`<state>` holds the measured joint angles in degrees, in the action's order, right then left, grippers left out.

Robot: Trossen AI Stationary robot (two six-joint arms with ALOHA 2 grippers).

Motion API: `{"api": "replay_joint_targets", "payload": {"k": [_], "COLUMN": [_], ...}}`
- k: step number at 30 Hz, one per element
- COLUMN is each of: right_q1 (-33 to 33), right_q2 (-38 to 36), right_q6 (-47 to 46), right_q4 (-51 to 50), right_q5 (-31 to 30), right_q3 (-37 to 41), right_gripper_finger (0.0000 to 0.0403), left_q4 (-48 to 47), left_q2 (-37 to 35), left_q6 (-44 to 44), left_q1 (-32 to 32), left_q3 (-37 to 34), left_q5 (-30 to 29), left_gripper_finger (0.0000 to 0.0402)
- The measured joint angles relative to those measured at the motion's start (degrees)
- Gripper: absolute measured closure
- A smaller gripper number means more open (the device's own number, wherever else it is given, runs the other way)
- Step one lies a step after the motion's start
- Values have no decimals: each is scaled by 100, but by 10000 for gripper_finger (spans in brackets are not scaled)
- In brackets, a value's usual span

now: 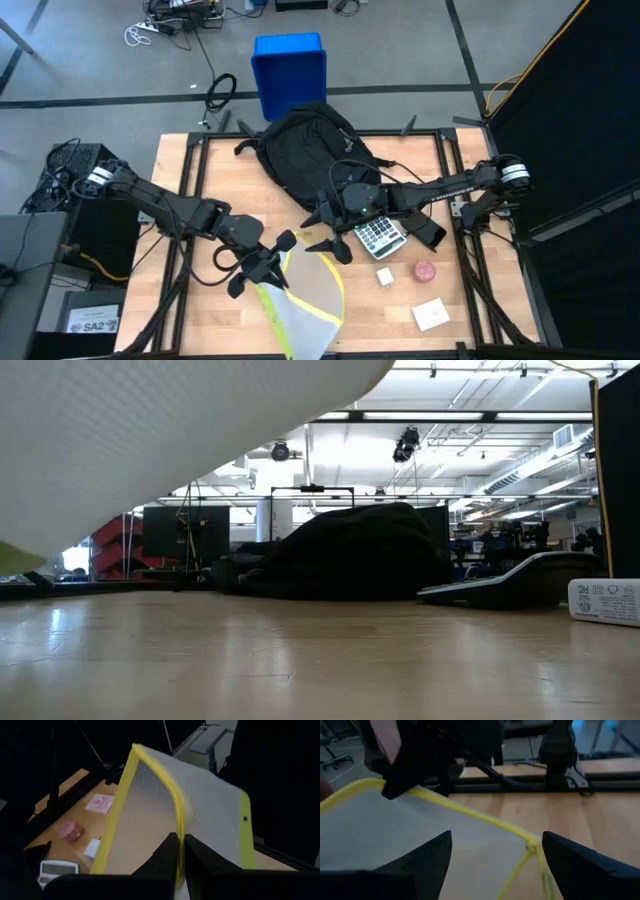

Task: Unpack backpack
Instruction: Put the charger adapter into the yellow zip bag

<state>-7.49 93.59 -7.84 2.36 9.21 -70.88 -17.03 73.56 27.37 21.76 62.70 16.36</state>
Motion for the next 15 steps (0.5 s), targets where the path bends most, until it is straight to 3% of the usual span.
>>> {"api": "replay_joint_targets", "payload": {"k": [5,11,13,15], "right_q1": [9,107,140,180], "right_q2": [237,1162,1302,1395], "right_q6": [-122,-93,66,207], "right_q4": [17,43,10,40], "right_q5": [-15,121,68,62], "right_q3": [-10,-239,-332,-441], "right_gripper_finger": [100,98,118,164], "left_q4": [116,224,222,176], "left_q2": [0,0,0,0], "left_q6": [201,343,254,129], "left_q1": [-28,-125,-122,-110], "left_q3": [0,0,0,0], "left_q5": [-27,-15,-7,7], "left_gripper_finger": [402,402,402,402]}}
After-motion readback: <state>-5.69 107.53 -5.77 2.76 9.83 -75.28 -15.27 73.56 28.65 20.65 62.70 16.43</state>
